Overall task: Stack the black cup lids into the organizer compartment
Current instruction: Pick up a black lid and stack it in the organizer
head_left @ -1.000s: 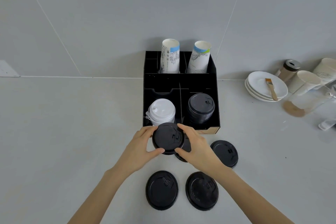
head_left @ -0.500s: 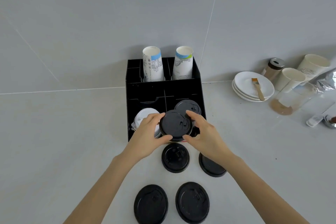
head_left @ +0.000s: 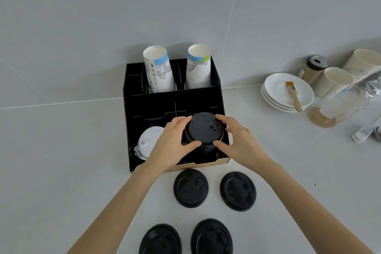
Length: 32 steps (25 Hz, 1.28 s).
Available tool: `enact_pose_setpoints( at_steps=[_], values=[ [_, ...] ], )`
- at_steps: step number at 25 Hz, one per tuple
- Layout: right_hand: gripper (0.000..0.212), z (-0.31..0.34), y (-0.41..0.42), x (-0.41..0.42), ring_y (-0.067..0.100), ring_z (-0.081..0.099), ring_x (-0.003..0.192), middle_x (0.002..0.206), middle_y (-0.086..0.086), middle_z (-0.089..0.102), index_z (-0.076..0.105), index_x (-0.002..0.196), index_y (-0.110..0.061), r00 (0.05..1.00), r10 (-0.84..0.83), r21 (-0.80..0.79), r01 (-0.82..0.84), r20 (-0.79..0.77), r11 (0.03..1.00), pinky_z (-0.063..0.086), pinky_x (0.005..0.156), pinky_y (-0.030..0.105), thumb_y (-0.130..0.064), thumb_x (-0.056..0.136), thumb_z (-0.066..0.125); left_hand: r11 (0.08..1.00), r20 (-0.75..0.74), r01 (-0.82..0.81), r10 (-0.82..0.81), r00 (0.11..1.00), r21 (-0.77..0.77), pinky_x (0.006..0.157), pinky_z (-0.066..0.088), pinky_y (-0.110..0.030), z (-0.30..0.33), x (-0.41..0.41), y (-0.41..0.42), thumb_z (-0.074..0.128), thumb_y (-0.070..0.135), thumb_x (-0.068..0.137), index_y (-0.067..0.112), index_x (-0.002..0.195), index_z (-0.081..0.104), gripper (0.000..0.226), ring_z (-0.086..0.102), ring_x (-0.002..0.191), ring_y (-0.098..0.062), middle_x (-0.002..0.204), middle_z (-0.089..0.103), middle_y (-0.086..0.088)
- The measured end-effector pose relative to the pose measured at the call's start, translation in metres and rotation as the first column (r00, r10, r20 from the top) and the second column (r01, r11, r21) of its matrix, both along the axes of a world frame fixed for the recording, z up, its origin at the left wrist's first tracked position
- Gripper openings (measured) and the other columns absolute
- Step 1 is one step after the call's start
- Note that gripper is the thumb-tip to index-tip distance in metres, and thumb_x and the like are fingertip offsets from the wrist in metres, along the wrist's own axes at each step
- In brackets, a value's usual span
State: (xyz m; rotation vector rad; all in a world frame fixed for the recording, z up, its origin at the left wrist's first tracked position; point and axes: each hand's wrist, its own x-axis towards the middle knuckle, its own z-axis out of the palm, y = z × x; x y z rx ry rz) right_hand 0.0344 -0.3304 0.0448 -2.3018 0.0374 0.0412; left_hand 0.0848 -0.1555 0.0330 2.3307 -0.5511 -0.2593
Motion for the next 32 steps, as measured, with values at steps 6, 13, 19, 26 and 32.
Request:
enact_pose_setpoints(
  at_steps=[6, 13, 19, 26, 32],
  values=[
    [0.056, -0.013, -0.002, 0.014, 0.023, 0.040, 0.127, 0.142, 0.005, 0.039, 0.034, 0.133, -0.013, 0.999, 0.033, -0.062, -0.033, -0.001, 0.998, 0.032, 0.106, 0.028, -0.012, 0.082, 0.059, 1.000, -0.025, 0.001, -0.001, 1.000, 0.004, 0.102, 0.035, -0.032, -0.011, 0.009, -0.006, 0.062, 0.026, 0.081, 0.017, 0.136, 0.027, 0.066, 0.037, 0.124, -0.021, 0.140, 0.035, -0.004],
    [0.054, -0.026, -0.005, 0.013, 0.022, 0.036, 0.129, 0.140, 0.007, 0.036, 0.037, 0.132, -0.011, 1.000, 0.003, -0.120, 0.000, 0.023, 0.993, 0.028, 0.103, 0.022, -0.013, 0.082, 0.059, 1.000, -0.033, -0.006, 0.007, 0.999, 0.002, 0.103, 0.038, -0.035, -0.021, 0.010, -0.012, 0.062, 0.025, 0.081, 0.017, 0.135, 0.028, 0.064, 0.035, 0.125, -0.021, 0.141, 0.036, -0.003],
    [0.052, -0.031, -0.005, 0.011, 0.023, 0.038, 0.127, 0.136, 0.008, 0.040, 0.039, 0.131, -0.010, 0.999, -0.004, -0.127, 0.009, 0.039, 0.992, 0.029, 0.102, 0.024, -0.013, 0.083, 0.058, 1.000, -0.024, -0.015, 0.016, 1.000, 0.023, 0.101, 0.032, -0.028, -0.024, 0.008, -0.014, 0.060, 0.026, 0.082, 0.017, 0.135, 0.027, 0.064, 0.031, 0.128, -0.020, 0.142, 0.034, -0.002],
    [0.049, -0.025, -0.002, 0.004, 0.024, 0.038, 0.126, 0.138, 0.008, 0.037, 0.040, 0.129, -0.014, 0.998, -0.007, -0.139, 0.015, 0.062, 0.990, 0.032, 0.098, 0.024, -0.014, 0.084, 0.057, 0.999, -0.020, -0.022, 0.022, 1.000, 0.029, 0.100, 0.037, -0.036, -0.017, 0.003, -0.007, 0.061, 0.025, 0.081, 0.018, 0.136, 0.023, 0.067, 0.037, 0.126, -0.023, 0.142, 0.033, -0.006],
    [0.047, -0.016, 0.004, -0.014, 0.023, 0.040, 0.125, 0.136, 0.007, 0.040, 0.041, 0.128, -0.015, 0.996, -0.003, -0.136, 0.016, 0.093, 0.991, 0.030, 0.098, 0.023, -0.014, 0.084, 0.057, 0.998, -0.039, -0.061, 0.060, 0.997, -0.023, 0.096, 0.036, -0.031, -0.009, -0.016, 0.012, 0.060, 0.025, 0.082, 0.017, 0.136, 0.025, 0.064, 0.043, 0.121, -0.019, 0.139, 0.039, -0.006]
  ],
)
